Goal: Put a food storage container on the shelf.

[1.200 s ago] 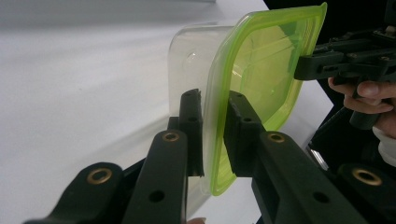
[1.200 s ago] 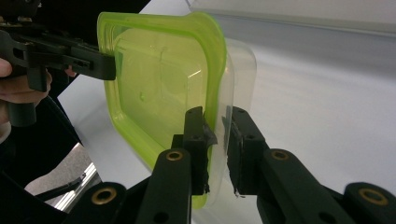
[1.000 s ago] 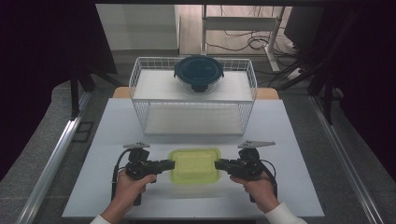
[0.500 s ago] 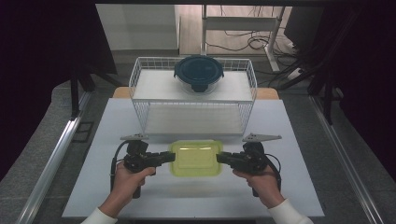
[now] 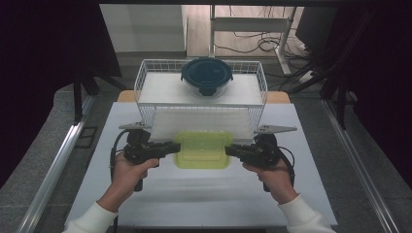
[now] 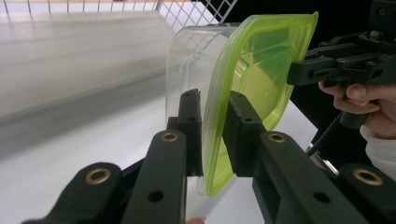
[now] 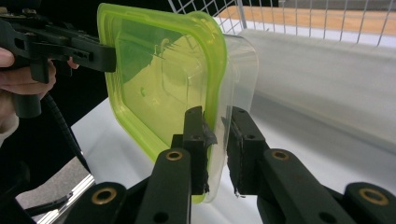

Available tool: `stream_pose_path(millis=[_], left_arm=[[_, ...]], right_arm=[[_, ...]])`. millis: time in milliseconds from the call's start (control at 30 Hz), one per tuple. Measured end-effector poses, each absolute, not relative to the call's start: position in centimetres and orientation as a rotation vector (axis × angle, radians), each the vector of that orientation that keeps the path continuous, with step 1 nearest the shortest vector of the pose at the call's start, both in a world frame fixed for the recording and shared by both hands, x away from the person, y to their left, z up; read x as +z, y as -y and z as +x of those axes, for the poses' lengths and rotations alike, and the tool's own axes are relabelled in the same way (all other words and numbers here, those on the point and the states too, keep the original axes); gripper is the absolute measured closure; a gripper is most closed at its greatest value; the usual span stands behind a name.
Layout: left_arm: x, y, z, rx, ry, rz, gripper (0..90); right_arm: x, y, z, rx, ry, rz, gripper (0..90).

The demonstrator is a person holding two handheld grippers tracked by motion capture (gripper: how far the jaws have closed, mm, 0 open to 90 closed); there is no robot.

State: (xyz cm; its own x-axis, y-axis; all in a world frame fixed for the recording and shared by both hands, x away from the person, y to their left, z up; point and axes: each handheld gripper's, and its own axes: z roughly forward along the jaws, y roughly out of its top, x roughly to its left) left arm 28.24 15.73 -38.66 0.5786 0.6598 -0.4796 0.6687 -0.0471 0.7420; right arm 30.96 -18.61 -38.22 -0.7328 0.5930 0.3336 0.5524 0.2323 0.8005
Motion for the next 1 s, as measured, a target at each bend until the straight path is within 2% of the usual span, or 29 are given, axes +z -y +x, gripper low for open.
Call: stream_pose_path(millis=[467, 1000], left_arm=[[-35.6, -16.1, 29.4, 0.004, -1.066, 1.705, 78.2], [-33.7, -15.6, 30.6, 0.032, -1.046, 1.723, 78.2]], right_arm=[[-34.6, 18.5, 31.9, 1.577, -2.401, 1.073, 78.1], [-33.2, 18.9, 32.6, 1.577, -2.371, 1.07, 78.1]])
